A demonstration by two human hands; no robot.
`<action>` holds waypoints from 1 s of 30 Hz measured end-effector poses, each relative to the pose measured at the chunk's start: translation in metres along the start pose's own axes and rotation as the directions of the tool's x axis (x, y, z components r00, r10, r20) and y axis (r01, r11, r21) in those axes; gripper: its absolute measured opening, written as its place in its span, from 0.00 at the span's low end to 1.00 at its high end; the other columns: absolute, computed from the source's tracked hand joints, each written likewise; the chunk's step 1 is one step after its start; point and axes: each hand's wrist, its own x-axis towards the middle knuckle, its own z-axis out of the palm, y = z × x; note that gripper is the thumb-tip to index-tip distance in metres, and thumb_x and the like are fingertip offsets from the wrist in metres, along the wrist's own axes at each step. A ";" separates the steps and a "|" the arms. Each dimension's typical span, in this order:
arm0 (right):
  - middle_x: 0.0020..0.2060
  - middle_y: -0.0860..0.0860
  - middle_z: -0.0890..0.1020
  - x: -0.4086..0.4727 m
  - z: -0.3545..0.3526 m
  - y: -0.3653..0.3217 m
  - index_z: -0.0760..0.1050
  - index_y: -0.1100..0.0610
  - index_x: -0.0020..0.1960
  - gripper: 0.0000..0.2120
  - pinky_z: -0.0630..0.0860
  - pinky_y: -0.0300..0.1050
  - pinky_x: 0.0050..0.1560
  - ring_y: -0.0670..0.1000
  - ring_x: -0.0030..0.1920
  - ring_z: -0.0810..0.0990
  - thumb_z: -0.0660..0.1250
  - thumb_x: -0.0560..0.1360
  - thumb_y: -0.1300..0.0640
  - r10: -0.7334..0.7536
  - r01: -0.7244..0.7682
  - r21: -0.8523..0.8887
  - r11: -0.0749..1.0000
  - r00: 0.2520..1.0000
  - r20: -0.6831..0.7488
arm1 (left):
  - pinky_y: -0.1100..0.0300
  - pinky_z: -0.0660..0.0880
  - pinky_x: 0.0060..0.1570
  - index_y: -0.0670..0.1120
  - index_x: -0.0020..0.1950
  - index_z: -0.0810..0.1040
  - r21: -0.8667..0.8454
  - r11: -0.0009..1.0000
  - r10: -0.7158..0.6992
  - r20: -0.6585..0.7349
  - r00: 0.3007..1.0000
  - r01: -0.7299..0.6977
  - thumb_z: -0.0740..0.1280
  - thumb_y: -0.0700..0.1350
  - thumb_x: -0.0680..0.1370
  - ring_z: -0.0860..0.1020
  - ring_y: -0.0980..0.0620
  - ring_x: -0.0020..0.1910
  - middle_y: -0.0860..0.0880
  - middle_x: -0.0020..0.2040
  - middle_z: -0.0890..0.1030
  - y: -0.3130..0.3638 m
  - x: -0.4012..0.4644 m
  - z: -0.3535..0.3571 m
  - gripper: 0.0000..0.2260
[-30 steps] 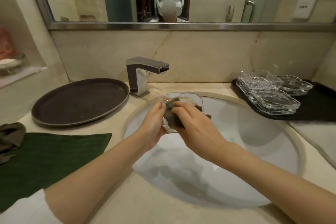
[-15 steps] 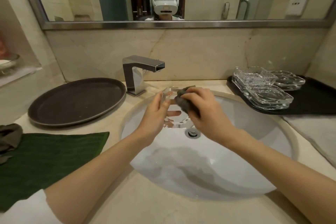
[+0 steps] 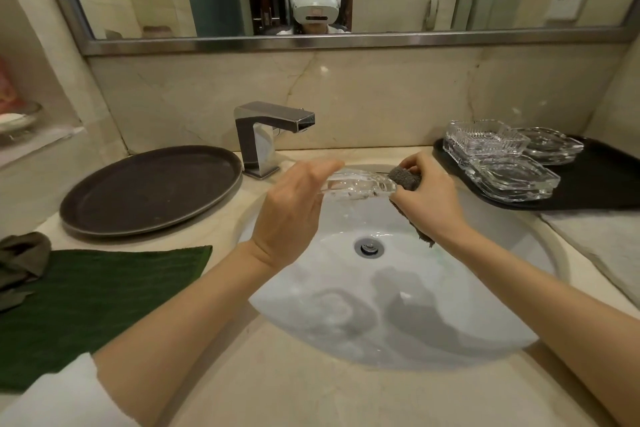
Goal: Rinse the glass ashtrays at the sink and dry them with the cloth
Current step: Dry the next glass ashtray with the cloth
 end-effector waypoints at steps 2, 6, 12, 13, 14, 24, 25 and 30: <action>0.38 0.46 0.74 -0.001 0.000 0.002 0.69 0.53 0.46 0.10 0.76 0.53 0.42 0.57 0.43 0.77 0.66 0.67 0.61 -0.003 0.003 0.008 1.000 1.000 0.002 | 0.56 0.77 0.50 0.43 0.60 0.68 0.010 0.999 0.049 0.010 0.999 -0.049 0.61 0.28 0.75 0.76 0.48 0.49 0.37 0.47 0.81 -0.001 0.000 0.001 0.17; 0.39 0.45 0.75 -0.001 0.001 0.003 0.68 0.52 0.49 0.10 0.77 0.51 0.38 0.55 0.37 0.78 0.64 0.70 0.61 0.000 -0.006 0.120 0.993 0.999 0.049 | 0.53 0.78 0.47 0.43 0.60 0.68 0.007 0.998 0.064 0.018 0.998 -0.064 0.60 0.29 0.74 0.78 0.46 0.47 0.38 0.46 0.81 -0.001 -0.003 0.001 0.16; 0.40 0.51 0.76 -0.005 0.001 -0.005 0.65 0.53 0.51 0.10 0.70 0.46 0.41 0.54 0.41 0.75 0.61 0.73 0.62 0.000 0.024 0.276 0.961 0.996 -0.087 | 0.64 0.76 0.42 0.48 0.61 0.67 -0.085 0.903 -0.415 0.082 0.906 0.421 0.55 0.42 0.81 0.78 0.58 0.41 0.49 0.46 0.81 0.007 -0.002 0.004 0.09; 0.42 0.52 0.75 -0.009 0.001 -0.008 0.65 0.53 0.52 0.09 0.69 0.45 0.42 0.53 0.43 0.74 0.61 0.73 0.60 -0.059 0.098 0.250 0.963 0.986 -0.158 | 0.61 0.77 0.42 0.49 0.60 0.67 -0.146 0.787 -0.583 0.140 0.800 0.599 0.54 0.42 0.82 0.80 0.57 0.44 0.51 0.49 0.80 0.010 0.001 0.005 0.08; 0.45 0.53 0.74 -0.012 0.003 -0.012 0.67 0.54 0.52 0.09 0.68 0.44 0.44 0.52 0.45 0.73 0.61 0.72 0.58 -0.158 0.199 0.196 0.960 0.965 -0.208 | 0.59 0.78 0.40 0.49 0.58 0.67 -0.217 0.626 -0.719 0.213 0.662 0.749 0.54 0.41 0.82 0.81 0.56 0.46 0.51 0.51 0.79 0.012 0.003 0.006 0.07; 0.52 0.59 0.80 -0.045 0.045 -0.025 0.77 0.64 0.55 0.17 0.73 0.52 0.61 0.60 0.54 0.77 0.60 0.69 0.59 -0.506 0.548 -0.305 0.779 0.837 0.211 | 0.57 0.76 0.43 0.44 0.54 0.71 -0.353 0.107 -0.825 0.490 0.282 0.929 0.56 0.49 0.82 0.78 0.52 0.44 0.49 0.46 0.77 0.016 0.002 0.015 0.10; 0.57 0.58 0.79 -0.047 0.045 -0.027 0.75 0.65 0.59 0.20 0.67 0.47 0.65 0.58 0.59 0.74 0.59 0.69 0.60 -0.489 0.541 -0.240 0.806 0.837 0.245 | 0.58 0.75 0.45 0.44 0.54 0.72 -0.350 0.122 -0.821 0.490 0.293 0.929 0.55 0.50 0.82 0.77 0.52 0.47 0.48 0.47 0.77 0.015 0.002 0.015 0.11; 0.49 0.52 0.78 -0.046 0.027 -0.029 0.73 0.59 0.52 0.17 0.67 0.39 0.47 0.48 0.50 0.72 0.57 0.64 0.62 -0.483 0.502 0.079 0.861 0.760 0.436 | 0.69 0.75 0.42 0.50 0.52 0.74 -0.416 0.165 -0.815 0.453 0.361 0.894 0.55 0.48 0.82 0.78 0.60 0.44 0.54 0.43 0.79 0.009 0.003 0.007 0.09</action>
